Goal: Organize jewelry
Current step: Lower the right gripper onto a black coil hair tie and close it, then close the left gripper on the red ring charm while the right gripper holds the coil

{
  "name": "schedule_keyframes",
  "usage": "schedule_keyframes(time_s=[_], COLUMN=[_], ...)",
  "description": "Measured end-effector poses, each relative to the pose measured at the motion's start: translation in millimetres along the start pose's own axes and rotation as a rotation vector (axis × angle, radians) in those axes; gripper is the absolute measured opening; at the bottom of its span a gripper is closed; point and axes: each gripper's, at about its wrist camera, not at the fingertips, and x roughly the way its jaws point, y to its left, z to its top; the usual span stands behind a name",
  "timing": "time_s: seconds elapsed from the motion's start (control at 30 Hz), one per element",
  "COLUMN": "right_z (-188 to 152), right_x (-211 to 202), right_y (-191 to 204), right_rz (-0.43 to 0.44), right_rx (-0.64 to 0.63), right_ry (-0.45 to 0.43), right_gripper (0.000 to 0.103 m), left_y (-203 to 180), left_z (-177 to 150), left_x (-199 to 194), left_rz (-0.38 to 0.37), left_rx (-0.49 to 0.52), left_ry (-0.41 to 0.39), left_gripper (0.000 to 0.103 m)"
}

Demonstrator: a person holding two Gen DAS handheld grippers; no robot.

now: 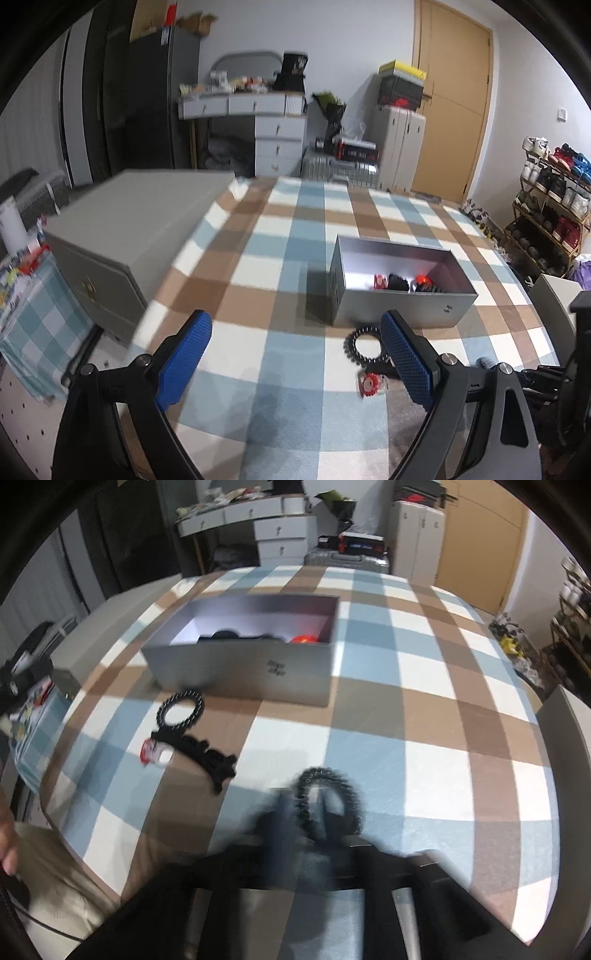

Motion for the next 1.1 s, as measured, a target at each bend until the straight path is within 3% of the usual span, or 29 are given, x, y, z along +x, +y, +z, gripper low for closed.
schedule_keyframes(time_s=[0.17,0.43,0.7,0.8,0.87,0.97,1.0,1.07,1.1], right_z=[1.5,5.8,8.1,8.3,8.3,7.9,7.8,7.3,7.2], right_x=[-2.0,-22.7,-37.6,-39.8,-39.9,-41.0,-40.3,-39.0,-37.7], right_y=[-7.2,-24.3,-44.0,-42.2,-41.3,-40.2,-40.4,-42.7,-43.8], right_rz=[0.04,0.154,0.22,0.223,0.232,0.222,0.217,0.204,0.193], right_rx=[0.041,0.119,0.199,0.19,0.188,0.181,0.183,0.19,0.196], right_ry=[0.0,-0.08,-0.136,-0.145,-0.144,-0.149,-0.145,-0.14,-0.135], right_gripper=[0.009,0.003,0.007,0.007,0.007,0.007,0.01,0.017,0.024], left_y=[-1.6,-29.6,-44.8,-49.6,-53.5,-53.8,-53.8,-54.6,-55.6], left_z=[-2.5,-20.7,-29.4,-32.6,-35.5,-38.8,-39.0,-39.5,-40.1], left_x=[20.4,53.1,61.8,65.3,69.7,73.3,73.0,71.7,71.2], left_rz=[-0.026,-0.126,-0.155,-0.145,-0.131,-0.125,-0.133,-0.151,-0.162], left_rx=[-0.027,0.056,0.121,0.14,0.167,0.18,0.181,0.187,0.191], left_ry=[0.104,0.28,0.316,0.329,0.346,0.364,0.367,0.368,0.372], left_gripper=[0.09,0.09,0.09,0.075,0.053,0.038,0.036,0.017,0.016])
